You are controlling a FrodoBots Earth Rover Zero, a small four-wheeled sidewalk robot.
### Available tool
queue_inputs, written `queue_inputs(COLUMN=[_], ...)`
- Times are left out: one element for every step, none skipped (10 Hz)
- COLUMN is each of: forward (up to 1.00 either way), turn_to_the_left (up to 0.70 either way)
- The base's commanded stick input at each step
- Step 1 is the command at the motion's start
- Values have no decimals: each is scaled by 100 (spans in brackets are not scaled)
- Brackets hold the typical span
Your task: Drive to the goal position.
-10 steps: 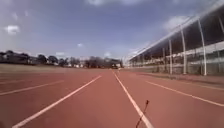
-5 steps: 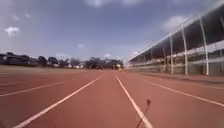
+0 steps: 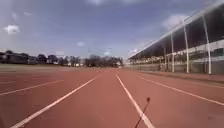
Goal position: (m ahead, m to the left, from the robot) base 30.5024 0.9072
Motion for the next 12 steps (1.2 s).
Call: queue_inputs(forward=[70, 70, 70, 70, 70, 70, 70, 70, 70, 70, 70, 70], turn_to_the_left=[0, 0, 0, 0, 0, 0, 0, 0, 0, 0, 0, 0])
